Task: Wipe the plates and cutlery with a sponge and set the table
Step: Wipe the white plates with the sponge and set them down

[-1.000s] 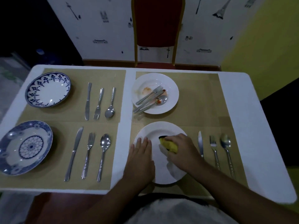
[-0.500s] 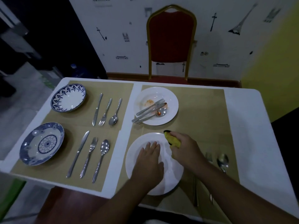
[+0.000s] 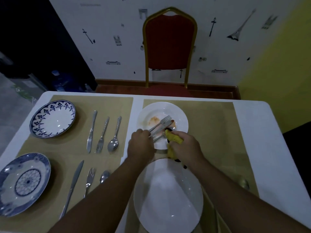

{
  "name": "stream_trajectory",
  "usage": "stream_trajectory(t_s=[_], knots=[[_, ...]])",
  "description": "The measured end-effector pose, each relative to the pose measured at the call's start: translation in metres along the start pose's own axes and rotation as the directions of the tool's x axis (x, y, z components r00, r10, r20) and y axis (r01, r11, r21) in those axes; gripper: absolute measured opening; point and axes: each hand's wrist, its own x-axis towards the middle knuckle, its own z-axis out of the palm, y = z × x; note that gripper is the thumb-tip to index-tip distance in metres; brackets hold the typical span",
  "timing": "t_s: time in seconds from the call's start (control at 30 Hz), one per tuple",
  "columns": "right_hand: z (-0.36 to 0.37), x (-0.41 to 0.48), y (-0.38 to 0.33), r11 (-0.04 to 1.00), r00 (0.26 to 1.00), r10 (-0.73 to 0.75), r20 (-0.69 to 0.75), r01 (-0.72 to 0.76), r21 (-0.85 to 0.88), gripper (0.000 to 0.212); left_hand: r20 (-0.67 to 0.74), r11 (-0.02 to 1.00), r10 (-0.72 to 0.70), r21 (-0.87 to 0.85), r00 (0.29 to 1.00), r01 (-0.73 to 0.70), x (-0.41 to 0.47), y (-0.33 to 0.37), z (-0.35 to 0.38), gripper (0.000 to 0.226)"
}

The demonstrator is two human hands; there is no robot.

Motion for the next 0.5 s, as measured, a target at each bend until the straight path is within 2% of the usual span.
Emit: stream_trajectory(t_s=[0.17,0.27,0.4,0.5], knots=[[0.02,0.015,-0.006,0.994,0.996,0.063,-0.068,-0.056,0.093,0.025,0.105,0.999,0.001,0.038,0.994,-0.005,0.03,-0.009,0.015,0.022],[0.024,0.018,-0.006,0.982,0.987,0.099,-0.128,-0.076,0.17,0.019,0.122,0.999,-0.015,0.039,0.992,0.01,0.035,-0.011,0.017,0.02],[0.023,0.02,-0.006,0.958,0.956,0.181,-0.231,-0.119,0.26,0.02,0.173,0.993,-0.016,-0.112,0.985,0.036,0.04,-0.014,0.011,0.021],[0.015,0.022,-0.01,0.982,0.954,0.131,-0.271,-0.087,0.167,0.029,0.294,0.962,-0.006,-0.259,0.956,0.086,0.035,-0.01,-0.004,0.018]])
